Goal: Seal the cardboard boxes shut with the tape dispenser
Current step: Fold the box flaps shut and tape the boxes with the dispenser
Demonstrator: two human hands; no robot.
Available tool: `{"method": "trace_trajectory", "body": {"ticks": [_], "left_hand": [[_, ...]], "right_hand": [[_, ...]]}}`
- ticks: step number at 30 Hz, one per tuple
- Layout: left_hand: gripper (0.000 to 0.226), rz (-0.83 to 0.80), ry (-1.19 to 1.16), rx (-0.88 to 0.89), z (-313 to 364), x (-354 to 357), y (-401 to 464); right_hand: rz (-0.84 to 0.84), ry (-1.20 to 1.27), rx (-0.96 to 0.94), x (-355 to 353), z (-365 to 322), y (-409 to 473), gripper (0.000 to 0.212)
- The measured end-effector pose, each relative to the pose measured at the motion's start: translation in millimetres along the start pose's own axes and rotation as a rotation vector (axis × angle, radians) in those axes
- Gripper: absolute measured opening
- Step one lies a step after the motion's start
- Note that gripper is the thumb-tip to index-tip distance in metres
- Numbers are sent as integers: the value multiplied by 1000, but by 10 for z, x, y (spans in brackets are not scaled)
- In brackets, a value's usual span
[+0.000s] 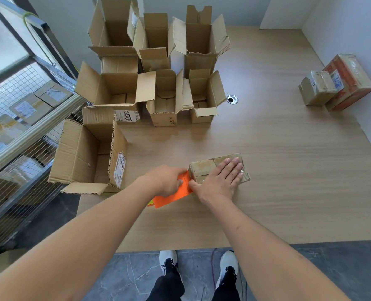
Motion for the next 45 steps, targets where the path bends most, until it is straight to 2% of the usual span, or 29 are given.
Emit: {"method": "trace_trajectory", "body": {"ticks": [6, 11, 21, 28, 34, 37, 41, 45], "left_hand": [[50, -92, -20, -23, -6, -83, 92], [51, -136, -88, -43, -39, -59, 160], [50, -273, -127, -66, -74, -155, 209], [45, -185, -17, -27, 80, -177, 165], [41, -18, 32, -39, 49, 61, 82], [40, 29, -39, -47, 58, 158, 54], [46, -20, -222, -98, -22, 250, 82], [38, -41, -462, -162, -104, 277, 78]], "right_hand": [[19, 25, -76, 62, 55, 36, 140], [-25, -20, -178, 18, 105, 119, 139], [-93, -48, -254, -37, 136, 156, 135], [-140, -54, -235, -69, 111, 172, 134], [-160, -39, -223, -69, 112, 184, 133], [-154, -36, -220, -64, 110, 174, 131], [-142, -34, -235, -74, 126, 151, 130], [-156, -33, -242, -76, 135, 152, 130]]}}
Point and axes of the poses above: each hand's wrist, its own y-axis towards the middle knuckle, its own x-axis out of the palm, z = x × y, the point moved 1 cm from there along y, towards the middle knuckle, and after that the axes turned 13 degrees about y, right-handed, at the moved point
